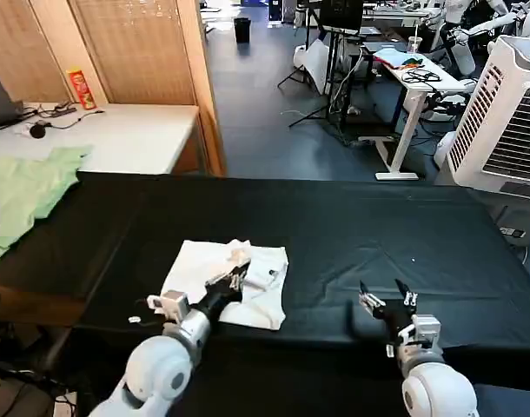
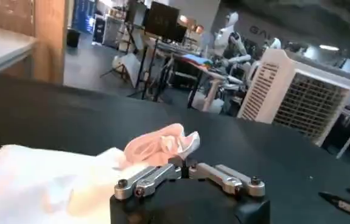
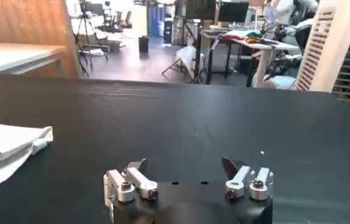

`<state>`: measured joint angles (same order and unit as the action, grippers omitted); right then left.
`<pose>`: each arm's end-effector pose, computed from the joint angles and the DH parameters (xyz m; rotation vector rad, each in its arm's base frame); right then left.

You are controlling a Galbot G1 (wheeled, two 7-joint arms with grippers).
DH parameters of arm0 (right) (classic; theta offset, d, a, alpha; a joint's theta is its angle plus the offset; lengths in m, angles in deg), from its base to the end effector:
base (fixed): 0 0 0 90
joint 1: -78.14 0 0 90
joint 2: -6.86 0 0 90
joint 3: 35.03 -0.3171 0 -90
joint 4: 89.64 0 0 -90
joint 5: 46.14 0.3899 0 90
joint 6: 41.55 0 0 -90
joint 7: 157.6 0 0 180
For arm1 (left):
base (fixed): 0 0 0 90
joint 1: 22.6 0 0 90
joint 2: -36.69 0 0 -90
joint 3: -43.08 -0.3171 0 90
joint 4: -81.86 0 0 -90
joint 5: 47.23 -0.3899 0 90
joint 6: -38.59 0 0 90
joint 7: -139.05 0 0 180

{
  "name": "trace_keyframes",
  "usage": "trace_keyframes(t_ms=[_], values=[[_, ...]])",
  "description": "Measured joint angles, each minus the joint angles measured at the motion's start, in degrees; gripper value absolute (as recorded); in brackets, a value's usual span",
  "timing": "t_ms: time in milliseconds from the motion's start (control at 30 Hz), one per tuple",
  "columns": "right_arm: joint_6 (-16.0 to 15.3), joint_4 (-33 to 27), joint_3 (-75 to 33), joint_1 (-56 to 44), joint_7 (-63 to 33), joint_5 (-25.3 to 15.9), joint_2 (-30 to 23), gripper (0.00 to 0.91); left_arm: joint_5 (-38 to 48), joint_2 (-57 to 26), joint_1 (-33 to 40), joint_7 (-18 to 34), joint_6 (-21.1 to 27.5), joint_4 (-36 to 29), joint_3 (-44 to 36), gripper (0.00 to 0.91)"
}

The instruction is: Fold and organize the clothes.

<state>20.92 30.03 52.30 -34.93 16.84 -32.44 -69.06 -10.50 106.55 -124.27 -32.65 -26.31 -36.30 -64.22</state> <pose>0.2657 -0.0455 -0.2398 -0.0239 -2.7734 0.0553 0.2890 -0.0501 -0.2232 -0.5470 -2.7140 0.3767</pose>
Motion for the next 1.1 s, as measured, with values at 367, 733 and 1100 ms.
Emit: trace_keyframes(t_ms=[367,733,1100], values=[[0.09,-0.66,0.62,0.92,0.23,-0.01,0.29,0.878,-3.08,3.56,-0.84,0.01,-0.4,1.88,-1.17,0.878],[2.26,-0.52,2.63,1.45,4.33,1.19,2.03,0.878,0.95,9.17,-2.23,0.66,-1.03,2.4,-3.39,0.878],[3.95,-2.27,10.31,6.88,9.8,4.4,5.53,0.878,-10.83,5.82,-3.1,-3.2,-7.41,0.21,2.16,0.878]])
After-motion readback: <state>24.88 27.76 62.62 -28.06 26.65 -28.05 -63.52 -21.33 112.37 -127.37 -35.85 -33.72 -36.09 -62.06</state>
